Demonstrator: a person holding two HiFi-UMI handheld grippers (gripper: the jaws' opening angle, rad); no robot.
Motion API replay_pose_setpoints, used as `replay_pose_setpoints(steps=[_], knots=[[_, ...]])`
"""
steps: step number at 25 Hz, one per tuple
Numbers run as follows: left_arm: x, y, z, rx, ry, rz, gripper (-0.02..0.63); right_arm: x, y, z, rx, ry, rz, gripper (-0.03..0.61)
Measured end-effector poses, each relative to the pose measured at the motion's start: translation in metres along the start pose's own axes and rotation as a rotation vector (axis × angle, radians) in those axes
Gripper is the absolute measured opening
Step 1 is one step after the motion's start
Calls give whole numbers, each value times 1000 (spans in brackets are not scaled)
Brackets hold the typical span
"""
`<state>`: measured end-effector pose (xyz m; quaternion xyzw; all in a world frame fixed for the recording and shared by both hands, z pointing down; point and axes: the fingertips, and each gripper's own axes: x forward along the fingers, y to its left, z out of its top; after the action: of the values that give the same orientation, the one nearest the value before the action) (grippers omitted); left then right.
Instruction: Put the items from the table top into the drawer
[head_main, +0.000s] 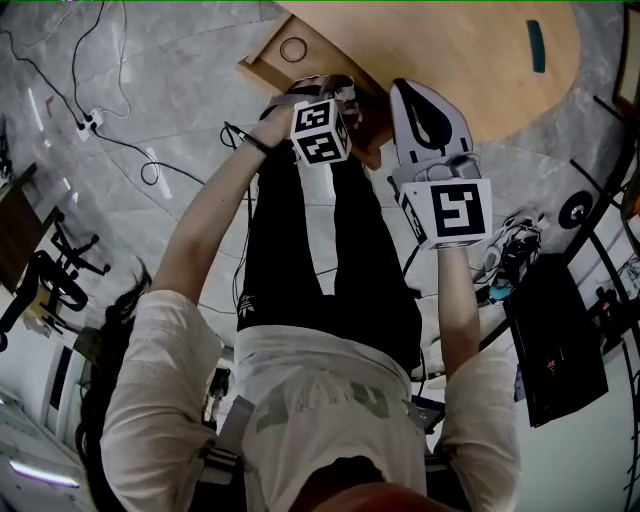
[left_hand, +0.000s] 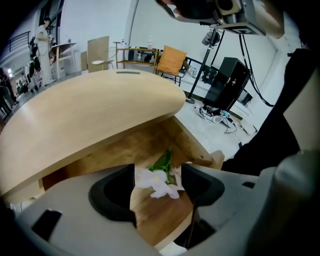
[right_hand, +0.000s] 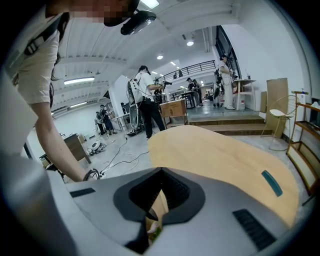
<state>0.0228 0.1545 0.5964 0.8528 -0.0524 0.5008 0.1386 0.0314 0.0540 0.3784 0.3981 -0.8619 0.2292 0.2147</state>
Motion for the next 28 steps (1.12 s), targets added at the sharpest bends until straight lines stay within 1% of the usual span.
replay_pose_setpoints(steps=[2, 5, 10, 11, 12, 13, 14, 17, 21, 25, 28], knots=[[-6, -1, -1, -3, -13, -2, 287, 1, 0, 2, 0, -5, 0, 5], [-15, 1, -4, -14, -25, 12, 287, 2, -2, 4, 0, -12, 0, 5], [-25, 13, -2, -60, -50, 45, 287, 4, -3, 8, 1, -21, -4, 5], [-28, 17, 1, -73, -59, 54, 284, 4, -4, 8, 1, -23, -4, 5], [-33, 22, 6, -94, -77, 73, 251, 4, -4, 9, 1, -25, -5, 5], [-40, 31, 12, -126, -104, 107, 146, 4, -5, 10, 2, -27, -6, 5], [-50, 41, 20, -166, -140, 153, 14, 3, -5, 10, 2, -29, -9, 5], [-84, 66, 50, -266, -270, 257, 6, -1, -7, 14, 5, -38, -20, 5], [-134, 88, 94, -338, -427, 345, 6, -4, -12, 21, 7, -62, -27, 5], [-170, 98, 130, -362, -540, 373, 6, -8, -20, 29, 19, -89, -52, 5], [-184, 103, 148, -348, -579, 378, 6, -14, -27, 34, 31, -107, -74, 5]])
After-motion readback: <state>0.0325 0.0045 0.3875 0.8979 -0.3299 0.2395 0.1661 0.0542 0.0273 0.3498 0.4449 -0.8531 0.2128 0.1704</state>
